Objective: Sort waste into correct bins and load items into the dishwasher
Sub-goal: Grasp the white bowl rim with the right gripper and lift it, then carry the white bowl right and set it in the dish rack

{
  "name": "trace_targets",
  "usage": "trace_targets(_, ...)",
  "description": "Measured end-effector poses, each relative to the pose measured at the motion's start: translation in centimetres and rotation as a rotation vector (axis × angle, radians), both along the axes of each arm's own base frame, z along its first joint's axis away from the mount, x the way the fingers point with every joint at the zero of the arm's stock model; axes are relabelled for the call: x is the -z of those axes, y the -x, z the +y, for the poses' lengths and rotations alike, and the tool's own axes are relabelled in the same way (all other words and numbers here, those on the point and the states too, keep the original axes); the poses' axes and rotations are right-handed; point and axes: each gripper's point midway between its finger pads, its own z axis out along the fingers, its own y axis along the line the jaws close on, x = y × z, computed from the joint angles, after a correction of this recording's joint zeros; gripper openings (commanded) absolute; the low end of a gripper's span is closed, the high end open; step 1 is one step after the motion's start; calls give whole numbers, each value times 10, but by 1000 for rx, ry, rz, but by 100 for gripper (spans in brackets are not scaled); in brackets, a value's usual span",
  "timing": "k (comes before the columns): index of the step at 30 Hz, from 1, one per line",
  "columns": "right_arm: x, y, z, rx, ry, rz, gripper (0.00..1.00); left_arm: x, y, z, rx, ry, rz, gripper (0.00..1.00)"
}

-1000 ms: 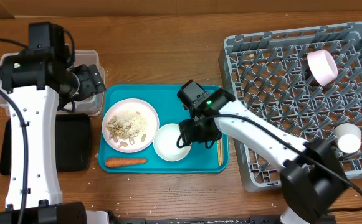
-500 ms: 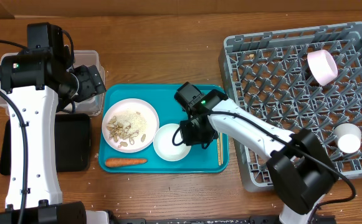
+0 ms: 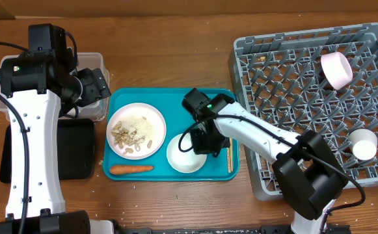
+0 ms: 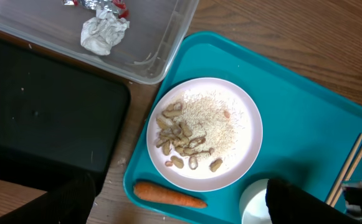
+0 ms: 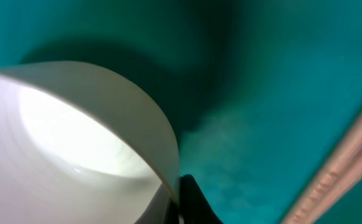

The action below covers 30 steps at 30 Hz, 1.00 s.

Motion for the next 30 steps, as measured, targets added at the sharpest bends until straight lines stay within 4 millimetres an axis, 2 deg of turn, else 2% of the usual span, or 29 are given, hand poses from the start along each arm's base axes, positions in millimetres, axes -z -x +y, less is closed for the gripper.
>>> trace_targets(3, -23, -15, -19, 2, 107, -74, 4, 0, 1, 0, 0, 0, 3, 89)
trace_targets(5, -52, -36, -32, 7, 179, -187, 4, 0, 1, 0, 0, 0, 3, 89)
trace_targets(6, -71, -48, -38, 13, 206, -263, 4, 0, 1, 0, 0, 0, 3, 89)
trace_targets(7, -104, -67, -48, 33, 242, -391, 4, 0, 1, 0, 0, 0, 3, 89)
trace_targets(8, -118, -73, -53, 44, 254, -448, 4, 0, 1, 0, 0, 0, 3, 89)
trace_targets(10, -169, -92, -72, 95, 301, -645, 4, 0, 1, 0, 0, 0, 3, 89)
trace_targets(13, -232, -101, -112, 184, 397, -859, 4, 0, 1, 0, 0, 0, 3, 89)
trace_targets(15, -261, -104, -150, 257, 500, -943, 4, 0, 1, 0, 0, 0, 3, 89)
trace_targets(18, -272, -110, -203, 360, 645, -953, 4, 0, 1, 0, 0, 0, 3, 90)
trace_targets(23, -274, -118, -289, 577, 810, -909, 4, 0, 1, 0, 0, 0, 3, 89)
trace_targets(26, -277, -110, -339, 714, 885, -879, 4, 0, 1, 0, 0, 0, 3, 90)
trace_targets(30, -274, -92, -393, 865, 970, -812, 4, 0, 1, 0, 0, 0, 3, 89)
